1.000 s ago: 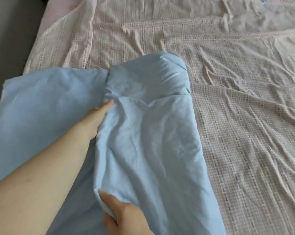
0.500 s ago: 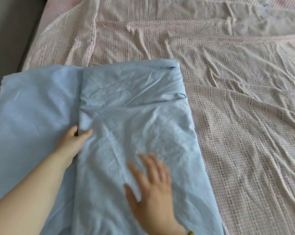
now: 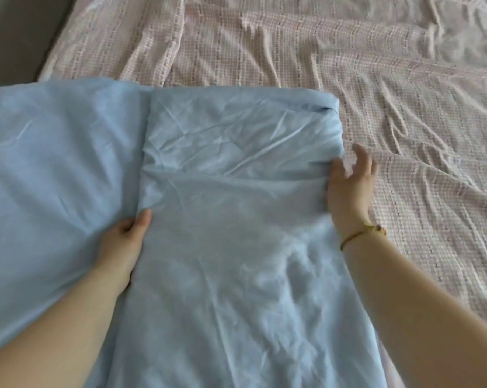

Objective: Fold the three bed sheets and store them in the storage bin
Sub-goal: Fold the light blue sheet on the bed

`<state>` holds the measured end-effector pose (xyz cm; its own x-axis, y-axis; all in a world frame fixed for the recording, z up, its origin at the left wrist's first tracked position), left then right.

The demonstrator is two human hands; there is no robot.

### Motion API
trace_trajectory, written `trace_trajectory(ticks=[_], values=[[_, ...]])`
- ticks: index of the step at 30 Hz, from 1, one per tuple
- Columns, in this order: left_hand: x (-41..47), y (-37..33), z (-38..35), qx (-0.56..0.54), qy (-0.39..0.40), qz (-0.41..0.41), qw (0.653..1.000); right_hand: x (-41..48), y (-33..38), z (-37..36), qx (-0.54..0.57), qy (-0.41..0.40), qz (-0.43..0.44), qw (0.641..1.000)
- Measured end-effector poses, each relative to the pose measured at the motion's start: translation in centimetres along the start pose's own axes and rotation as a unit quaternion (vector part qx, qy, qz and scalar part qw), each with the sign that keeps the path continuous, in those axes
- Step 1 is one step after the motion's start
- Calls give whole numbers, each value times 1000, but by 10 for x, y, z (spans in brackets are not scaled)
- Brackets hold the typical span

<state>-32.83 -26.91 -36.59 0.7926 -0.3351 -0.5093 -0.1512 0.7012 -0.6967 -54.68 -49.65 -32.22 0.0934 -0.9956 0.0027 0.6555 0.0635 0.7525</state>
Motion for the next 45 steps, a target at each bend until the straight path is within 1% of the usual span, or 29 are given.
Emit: trace_trajectory(ticks=[1,2,4,7,10,12,13,14,15,16,17,18,19,20,21,23,24,26,27,28,30,31,33,34,35,37,40,43,45], values=[[0,0,-1,7,-4,2,1000,28,9,-3,-15,7,-5,1000],[4,3,-3,13,-10,4,1000,56,19,-10,-33,33,0,999],[6,3,-5,20,-19,6,1000,95,31,-22,-36,107,3,994],[11,2,-6,8,-23,15,1000,126,36,-30,26,202,-20,979],[13,2,-7,2,-16,25,1000,140,37,-19,118,290,-62,948],[16,2,-8,-13,-21,31,999,147,45,-16,130,323,-75,934],[17,2,-9,-14,-22,32,999,150,49,-19,105,320,-75,939],[17,2,-9,-13,-21,32,999,152,53,-24,55,303,-71,949],[16,2,-8,-10,-20,33,999,154,56,-28,-31,261,-63,963],[17,3,-8,-12,-21,36,999,158,60,-32,-126,205,-21,970],[17,2,-8,-12,-22,40,999,158,64,-35,-197,147,35,969],[16,2,-9,-12,-21,48,999,149,69,-37,-225,97,75,967],[15,1,-9,-17,-19,56,998,136,75,-38,-215,66,97,970],[15,0,-9,-25,-18,64,997,121,75,-39,-196,53,117,972],[14,-2,-8,-30,-18,72,997,98,70,-40,-193,54,137,970],[11,-4,-8,-34,-18,75,996,38,45,-40,-238,74,183,951],[11,-4,-8,-35,-18,73,997,6,27,-39,-267,92,218,934],[11,-3,-9,-23,-18,62,998,-43,-11,-36,-334,153,286,885],[8,-3,-9,-17,-20,56,998,-54,-27,-32,-359,176,301,866],[7,-3,-9,-17,-21,50,998,-54,-37,-29,-367,183,299,862],[4,-4,-9,-25,-19,46,998,-50,-42,-16,-362,165,252,882],[0,-5,-7,-28,-18,45,998,-53,-44,-6,-349,152,207,901],[-4,-5,-5,-34,-12,39,999,-71,-54,13,-293,150,74,941],[-8,-4,-2,-30,-12,33,999,-89,-60,23,-270,155,25,950],[-11,-4,0,-30,-11,27,999,-109,-65,32,-254,158,1,954],[-22,-3,4,-49,12,6,999,-150,-68,50,-219,164,-4,962],[-48,9,12,-83,61,-4,995,-201,-77,65,-214,209,-16,954],[-80,38,23,-73,78,28,994,-230,-79,78,-175,164,-28,970],[-105,58,29,-46,78,39,995,-237,-80,87,-117,125,-72,983]])
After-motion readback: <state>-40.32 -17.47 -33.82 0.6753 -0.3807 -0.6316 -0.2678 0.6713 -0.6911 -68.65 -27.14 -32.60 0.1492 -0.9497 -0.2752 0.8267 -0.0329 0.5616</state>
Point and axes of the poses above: each hand's wrist, its own x-axis towards the middle knuckle, its own z-axis out of the back of the hand, y = z × x, the point moved 3 cm from there along x, towards the middle knuckle, and after that the axes turned 1 degree about z, right-handed, at the moved point
